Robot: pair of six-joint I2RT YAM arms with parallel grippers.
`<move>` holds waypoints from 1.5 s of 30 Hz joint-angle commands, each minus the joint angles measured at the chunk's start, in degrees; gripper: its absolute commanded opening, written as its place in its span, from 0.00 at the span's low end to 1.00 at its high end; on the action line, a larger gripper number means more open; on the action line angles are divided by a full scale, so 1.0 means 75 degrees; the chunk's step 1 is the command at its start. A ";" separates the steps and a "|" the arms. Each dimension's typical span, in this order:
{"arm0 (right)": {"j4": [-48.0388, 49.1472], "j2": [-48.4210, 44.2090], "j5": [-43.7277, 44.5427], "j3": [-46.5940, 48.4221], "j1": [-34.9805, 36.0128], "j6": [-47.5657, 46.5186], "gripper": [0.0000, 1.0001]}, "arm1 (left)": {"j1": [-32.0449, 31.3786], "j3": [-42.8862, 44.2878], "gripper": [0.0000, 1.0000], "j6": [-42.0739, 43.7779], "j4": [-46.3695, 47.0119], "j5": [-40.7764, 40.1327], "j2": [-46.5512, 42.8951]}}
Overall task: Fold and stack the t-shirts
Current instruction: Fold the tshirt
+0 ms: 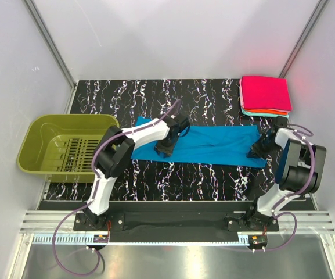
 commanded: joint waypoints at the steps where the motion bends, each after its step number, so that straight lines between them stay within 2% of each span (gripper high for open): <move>1: -0.0747 0.0349 0.1303 0.0445 0.0004 -0.0898 0.04 | -0.0453 -0.0665 0.37 -0.0618 -0.0247 -0.0120 -0.0201; 4: -0.0806 0.0361 0.1760 0.0481 -0.0008 -0.1003 0.03 | -0.0805 -0.0747 0.40 -0.0911 -0.0283 -0.0180 -0.0880; 7: -0.0970 0.0466 0.2744 0.0715 -0.0160 -0.1050 0.04 | -0.0969 -0.0572 0.44 -0.1122 -0.0422 -0.0039 -0.1560; 11: -0.1532 0.1028 0.3834 0.1568 -0.0172 -0.1202 0.06 | -0.1040 -0.0127 0.46 -0.0947 -0.0482 0.0558 -0.2193; 16: -0.1708 0.1474 0.4176 0.2121 -0.0172 -0.1566 0.08 | -0.0829 0.0692 0.47 -0.0280 -0.0726 0.0032 -0.1774; 19: -0.1895 0.1311 0.3895 0.2496 -0.0172 -0.1531 0.09 | -0.0548 0.0975 0.43 -0.0220 -0.0845 -0.0015 -0.0979; 25: -0.2084 0.0175 0.3111 0.2848 -0.0172 -0.1262 0.11 | -0.0442 0.0309 0.39 -0.0466 -0.0775 -0.0121 -0.0636; 28: -0.1920 -0.0481 0.2034 0.2545 -0.0172 -0.0946 0.13 | -0.0454 -0.0312 0.37 -0.0688 -0.0763 -0.0238 -0.0717; 29: -0.1792 -0.0668 0.1590 0.2137 -0.0161 -0.0829 0.13 | -0.0477 -0.0511 0.37 -0.0759 -0.0752 -0.0366 -0.0880; 30: -0.1408 -0.1065 0.0646 0.1832 -0.0137 -0.0607 0.12 | -0.0570 -0.0977 0.37 -0.0945 -0.0705 -0.0495 -0.0998; 32: -0.1007 -0.1477 0.0111 0.0897 0.0096 -0.0360 0.12 | -0.0606 -0.1530 0.38 -0.1168 -0.0530 -0.0636 -0.1418; 36: -0.0514 -0.1982 0.0074 -0.0034 0.0367 -0.0043 0.12 | -0.0687 -0.2900 0.38 -0.1602 -0.0061 -0.0099 -0.1912; 41: -0.0338 -0.2041 0.0168 -0.0829 0.0402 0.0109 0.12 | -0.0934 -0.3723 0.39 -0.2036 0.0139 -0.0004 -0.2450; 45: 0.0153 -0.1552 0.0179 -0.1019 0.0414 0.0169 0.13 | -0.1203 -0.4250 0.40 -0.2492 0.0174 0.0090 -0.3061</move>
